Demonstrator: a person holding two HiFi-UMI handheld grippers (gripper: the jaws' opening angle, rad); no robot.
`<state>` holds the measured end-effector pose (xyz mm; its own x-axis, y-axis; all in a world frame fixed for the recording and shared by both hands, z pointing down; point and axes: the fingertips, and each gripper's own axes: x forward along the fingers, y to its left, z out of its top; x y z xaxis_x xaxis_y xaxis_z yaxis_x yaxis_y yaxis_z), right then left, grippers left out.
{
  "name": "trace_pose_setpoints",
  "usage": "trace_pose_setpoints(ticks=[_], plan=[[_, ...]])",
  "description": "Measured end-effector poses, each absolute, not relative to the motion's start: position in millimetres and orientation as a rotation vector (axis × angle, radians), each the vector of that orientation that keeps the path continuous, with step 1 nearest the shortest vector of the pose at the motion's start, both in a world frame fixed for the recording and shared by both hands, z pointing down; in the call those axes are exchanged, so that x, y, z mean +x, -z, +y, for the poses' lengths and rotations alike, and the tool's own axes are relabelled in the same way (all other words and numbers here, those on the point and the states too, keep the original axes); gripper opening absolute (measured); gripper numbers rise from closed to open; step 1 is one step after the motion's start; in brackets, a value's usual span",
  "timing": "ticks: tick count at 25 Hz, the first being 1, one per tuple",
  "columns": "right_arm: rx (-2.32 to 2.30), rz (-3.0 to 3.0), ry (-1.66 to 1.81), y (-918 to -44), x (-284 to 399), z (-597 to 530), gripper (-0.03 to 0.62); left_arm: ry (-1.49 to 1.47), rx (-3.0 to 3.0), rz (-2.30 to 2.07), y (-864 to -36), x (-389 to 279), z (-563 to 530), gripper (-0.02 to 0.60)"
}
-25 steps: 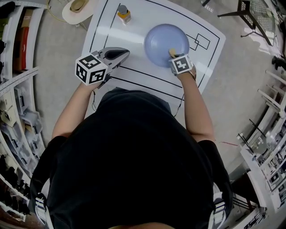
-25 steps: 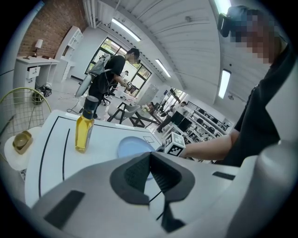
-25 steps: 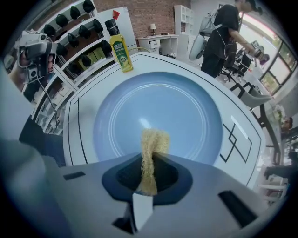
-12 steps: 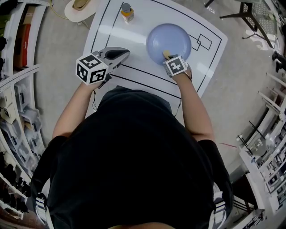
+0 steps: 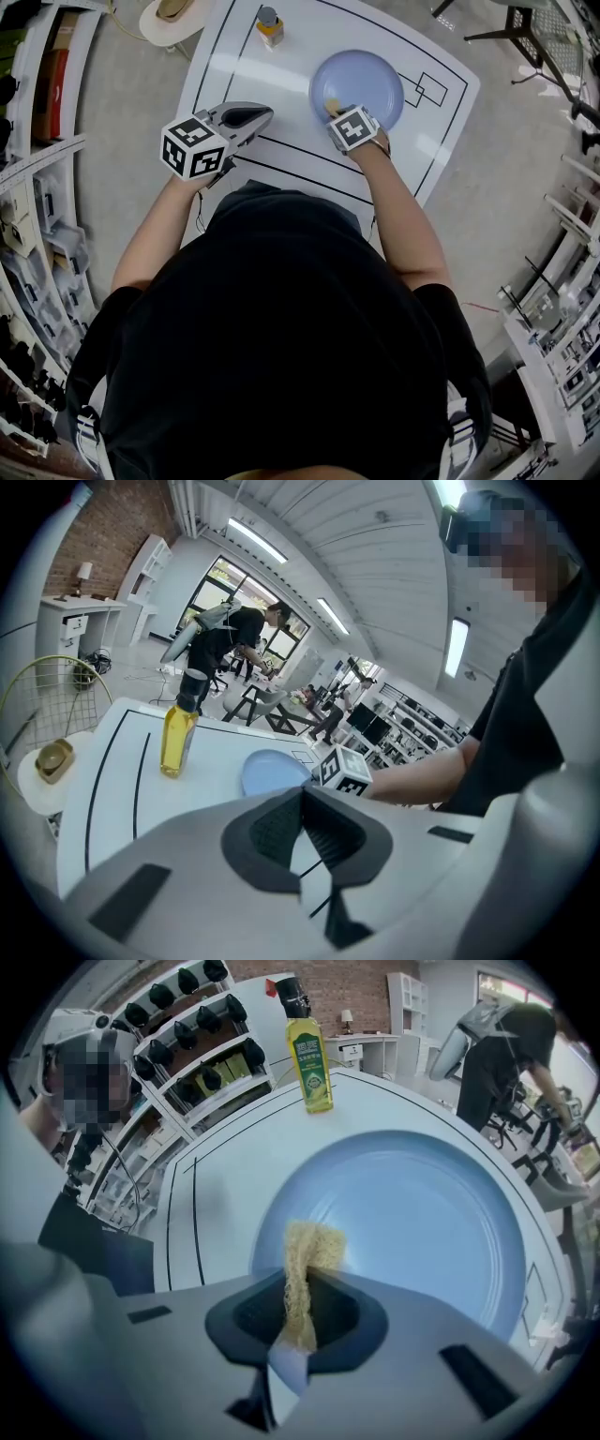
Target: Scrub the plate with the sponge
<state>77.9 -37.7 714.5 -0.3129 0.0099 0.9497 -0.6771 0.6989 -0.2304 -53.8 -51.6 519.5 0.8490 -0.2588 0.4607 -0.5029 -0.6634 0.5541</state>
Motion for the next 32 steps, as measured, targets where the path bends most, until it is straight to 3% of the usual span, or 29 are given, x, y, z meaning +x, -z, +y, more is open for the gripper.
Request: trace_pose_setpoints(ticks=[14,32], plan=[[0.503,-1.813,-0.714,-714,57,-47,0.037,-0.456,2.318,-0.556,-521,-54,-49,0.008],[0.669,-1.754,-0.694,-706,124,-73,0.037,-0.469,2.325,-0.52,-523,-43,-49,0.008]])
